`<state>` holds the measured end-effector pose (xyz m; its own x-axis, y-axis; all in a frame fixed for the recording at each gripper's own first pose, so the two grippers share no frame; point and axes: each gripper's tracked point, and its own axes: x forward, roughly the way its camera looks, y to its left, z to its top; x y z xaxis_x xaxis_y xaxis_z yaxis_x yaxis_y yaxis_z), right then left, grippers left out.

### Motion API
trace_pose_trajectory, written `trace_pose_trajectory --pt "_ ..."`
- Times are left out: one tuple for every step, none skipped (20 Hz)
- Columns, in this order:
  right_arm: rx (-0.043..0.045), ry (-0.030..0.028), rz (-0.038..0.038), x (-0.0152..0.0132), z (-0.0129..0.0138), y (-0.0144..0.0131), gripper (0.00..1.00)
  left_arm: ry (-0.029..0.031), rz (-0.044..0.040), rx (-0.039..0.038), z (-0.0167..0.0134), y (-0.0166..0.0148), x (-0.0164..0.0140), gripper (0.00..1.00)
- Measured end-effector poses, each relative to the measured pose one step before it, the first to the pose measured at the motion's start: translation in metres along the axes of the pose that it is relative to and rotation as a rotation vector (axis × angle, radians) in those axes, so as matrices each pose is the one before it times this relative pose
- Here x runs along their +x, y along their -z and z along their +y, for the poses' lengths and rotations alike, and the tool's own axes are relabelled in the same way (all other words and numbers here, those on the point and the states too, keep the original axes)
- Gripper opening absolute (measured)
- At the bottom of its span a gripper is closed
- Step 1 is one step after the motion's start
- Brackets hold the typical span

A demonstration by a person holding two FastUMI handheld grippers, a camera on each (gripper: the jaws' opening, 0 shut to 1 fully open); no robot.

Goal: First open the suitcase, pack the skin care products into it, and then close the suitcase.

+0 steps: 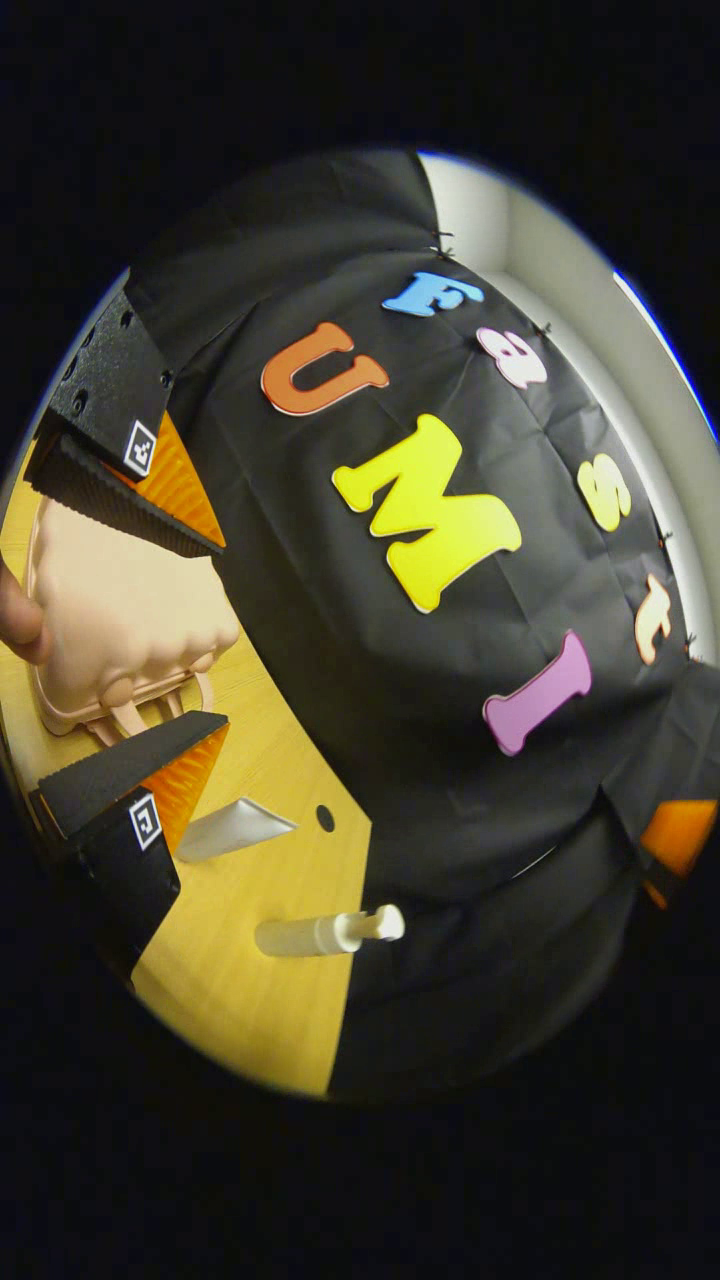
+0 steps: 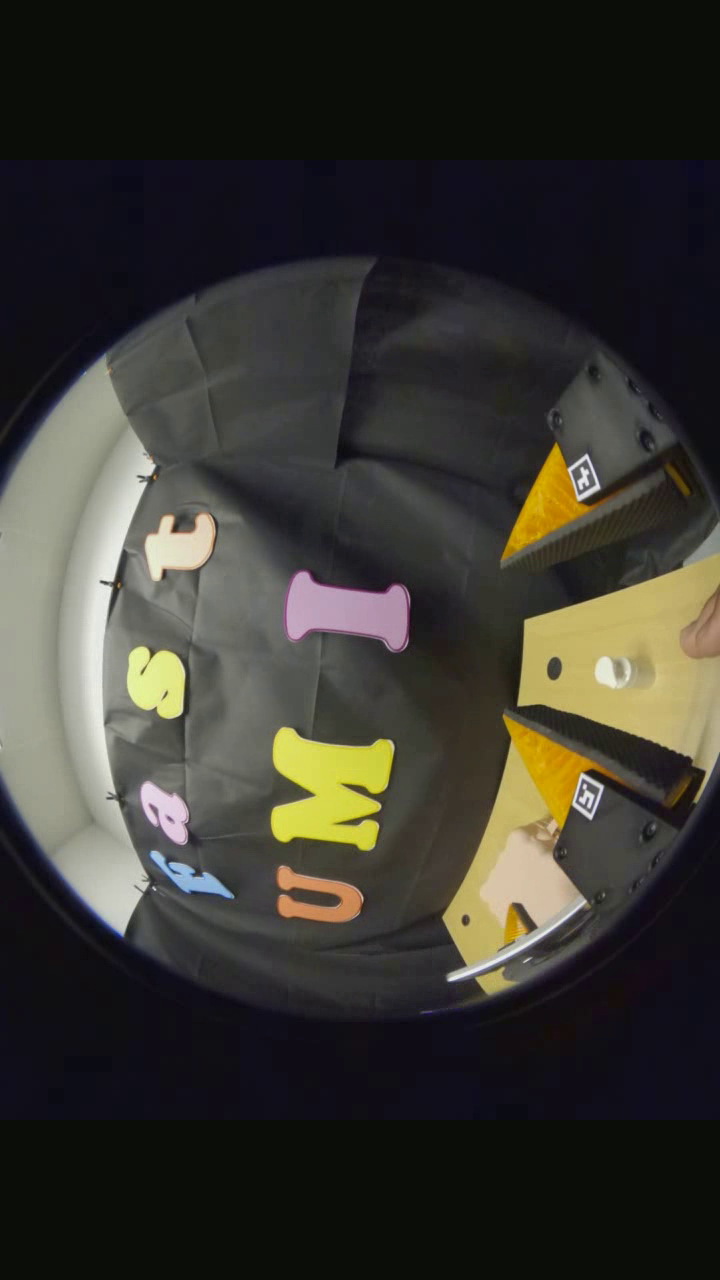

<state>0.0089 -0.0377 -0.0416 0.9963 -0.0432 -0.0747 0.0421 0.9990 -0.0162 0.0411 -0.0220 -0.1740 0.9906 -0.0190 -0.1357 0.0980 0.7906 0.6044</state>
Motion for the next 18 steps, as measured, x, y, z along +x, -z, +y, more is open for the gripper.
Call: trace_pose_trajectory --pt "0.00044 0.00901 0.00403 0.00073 -0.00487 0.00249 0.8 0.01021 0.00671 0.05567 -0.0109 0.01033 0.00262 0.98" --pt "0.00535 0.00472 0.00257 0.00028 -0.00479 0.00109 0.8 0.00913 0.01749 0.0574 -0.01128 0.00767 0.00532 0.98" --pt "0.0072 0.00691 0.00245 0.00014 -0.00538 0.00219 0.8 0.01556 0.00748 0.06437 -0.01202 0.00798 0.00323 0.98" --pt "0.00778 0.00393 0.00492 0.00114 -0.00406 0.00111 0.8 0.01605 0.01198 0.07091 -0.01198 0.00681 0.0042 0.98" --pt "0.0059 0.00323 0.00802 0.00022 -0.00353 0.00345 0.8 0.01028 0.01187 0.06348 -0.00808 0.00451 0.0042 0.98" --pt "0.00346 0.00512 0.00581 0.00065 -0.0042 0.00149 0.8 0.00727 0.00943 0.05449 -0.00511 0.00476 0.00525 0.98" --pt "-0.0012 0.00571 0.00226 -0.00008 -0.00493 0.00221 0.8 0.00859 0.02133 0.04976 -0.00499 0.00642 0.00512 0.97" --pt "-0.00683 0.00299 -0.00096 0.00046 -0.00454 0.00058 0.8 -0.00565 0.00527 0.04156 -0.00295 0.00348 0.00787 0.97" --pt "-0.00989 0.00085 0.0007 -0.00087 -0.00377 0.00233 0.8 -0.0207 0.01459 0.03284 0.00015 0.00212 0.00288 0.97" --pt "-0.01135 0.00643 0.00265 0.00073 -0.00529 0.00274 0.8 -0.01685 0.01898 0.02741 0.00116 0.00465 0.00501 0.97" --pt "-0.00591 0.00489 0.00362 0.00046 -0.00555 0.00296 0.8 -0.01 0.02211 0.02209 0.00149 0.00421 0.00283 0.97" --pt "0.00156 0.00153 0.00728 -0.00016 -0.00341 0.00272 0.8 -0.00206 0.03204 0.03119 -0.00164 0.00647 0.00543 0.96" --pt "0.00512 0.00298 0.00828 -0.00082 -0.00368 0.00328 0.8 0.00797 0.0349 0.03027 -0.00423 0.00519 0.00676 0.96" --pt "0.00581 0.00317 0.00824 -0.00017 -0.00307 0.00229 0.8 0.00048 0.02566 0.01899 -0.00055 0.00523 0.00409 0.89" --pt "0.00505 0.00106 0.00584 -0.00137 -0.0019 0.00309 0.8 -0.02301 0.00968 0.00472 0.00304 0.00437 0.00165 0.78" --pt "0.00283 -0.00033 0.00496 0.00063 -0.00063 0.00189 0.8 -0.00959 -0.00467 0.00177 0.0032 -0.00262 -0.00143 0.62" --pt "-0.00101 0.0008 0.00391 0.00049 -0.00012 0.002 0.78 0.00428 0.00108 -0.00335 -0.00115 -0.00049 0.00253 0.56" --pt "-0.0015 -0.00142 0.00344 -0.00027 -0.00076 0.00168 0.8 -0.00095 0.00342 -0.00104 0.0002 -0.00086 -0.00118 0.47"
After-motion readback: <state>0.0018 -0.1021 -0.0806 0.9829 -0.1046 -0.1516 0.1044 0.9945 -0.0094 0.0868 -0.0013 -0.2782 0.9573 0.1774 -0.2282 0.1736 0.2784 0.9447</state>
